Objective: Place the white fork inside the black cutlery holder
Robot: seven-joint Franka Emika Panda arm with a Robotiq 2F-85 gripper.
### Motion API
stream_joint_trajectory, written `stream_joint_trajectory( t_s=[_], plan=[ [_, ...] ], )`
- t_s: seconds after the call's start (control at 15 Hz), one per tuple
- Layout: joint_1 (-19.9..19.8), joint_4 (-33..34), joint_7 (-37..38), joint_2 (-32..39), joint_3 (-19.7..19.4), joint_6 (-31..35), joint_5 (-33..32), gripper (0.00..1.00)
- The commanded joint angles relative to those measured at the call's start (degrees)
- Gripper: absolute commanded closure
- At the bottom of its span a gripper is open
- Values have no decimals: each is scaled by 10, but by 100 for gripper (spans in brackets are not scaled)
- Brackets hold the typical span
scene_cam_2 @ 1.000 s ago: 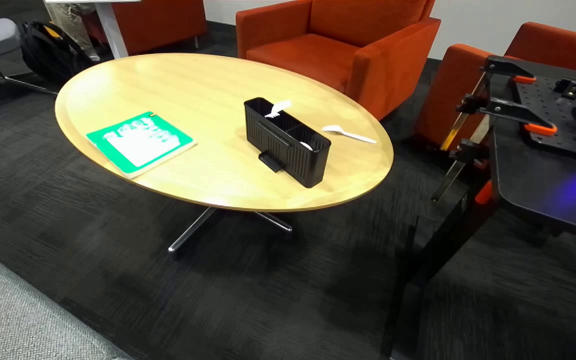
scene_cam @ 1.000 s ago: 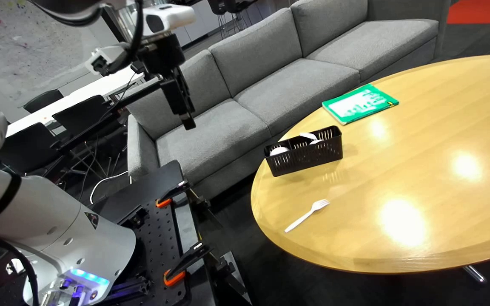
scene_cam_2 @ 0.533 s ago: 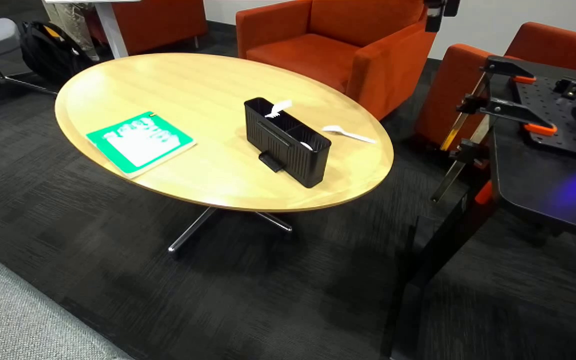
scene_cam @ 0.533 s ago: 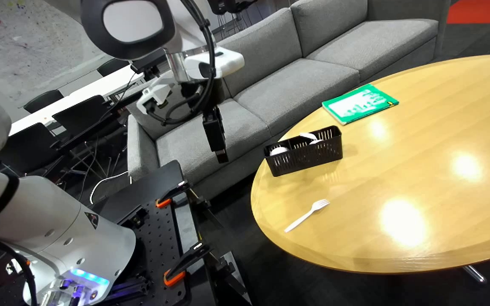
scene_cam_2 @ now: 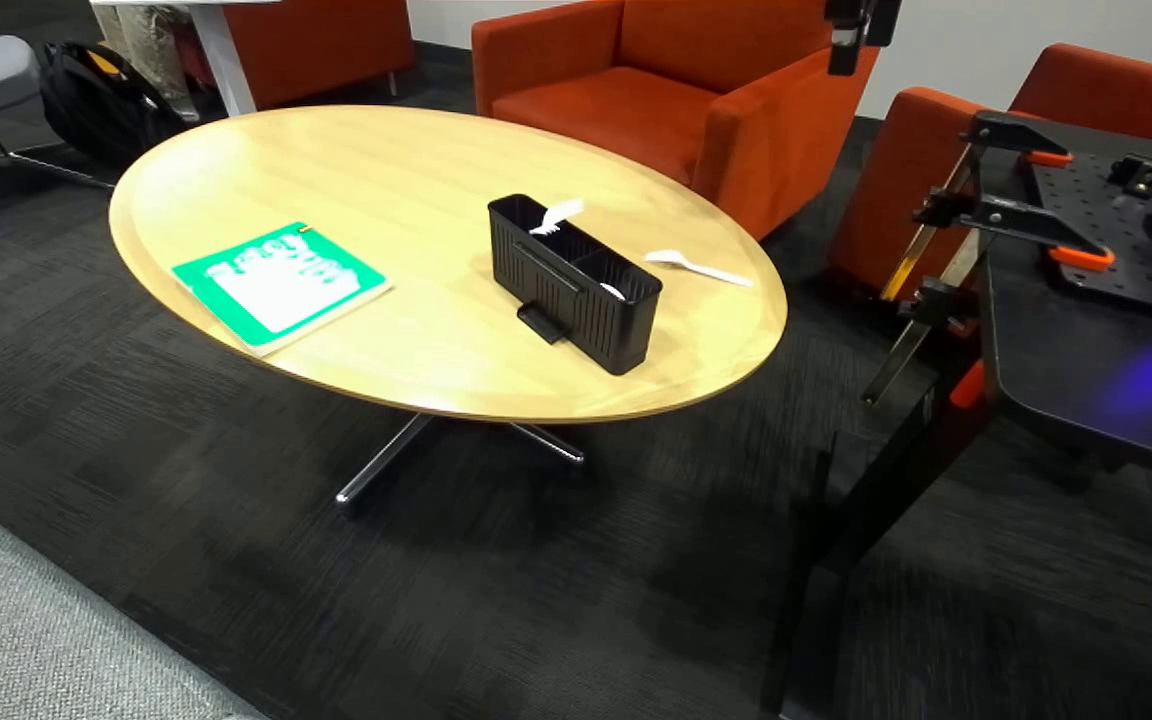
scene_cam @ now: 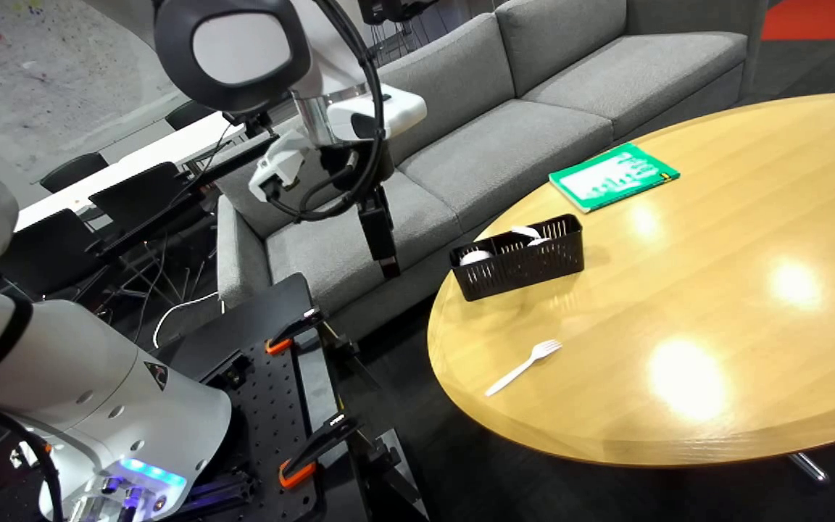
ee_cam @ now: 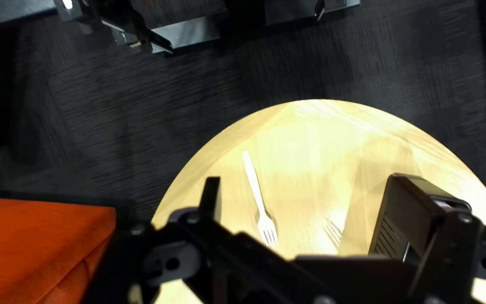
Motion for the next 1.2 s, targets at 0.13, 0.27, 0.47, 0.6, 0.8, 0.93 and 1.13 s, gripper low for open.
stream_joint_trajectory(
  t_s=[0.13, 0.27, 0.47, 0.6, 0.8, 0.93, 1.13],
  plan=[
    [3, 64, -65, 187, -36, 175, 35, 0],
    [7, 103, -74, 259, -48, 208, 26, 0],
    [11, 179, -88, 368, -60, 230, 31, 0],
    [7, 234, -87, 429, -60, 224, 40, 0],
    [6, 302, -83, 493, -61, 211, 51, 0],
    [16, 332, -75, 520, -72, 209, 53, 0],
    [25, 362, -69, 549, -86, 204, 53, 0]
  ],
)
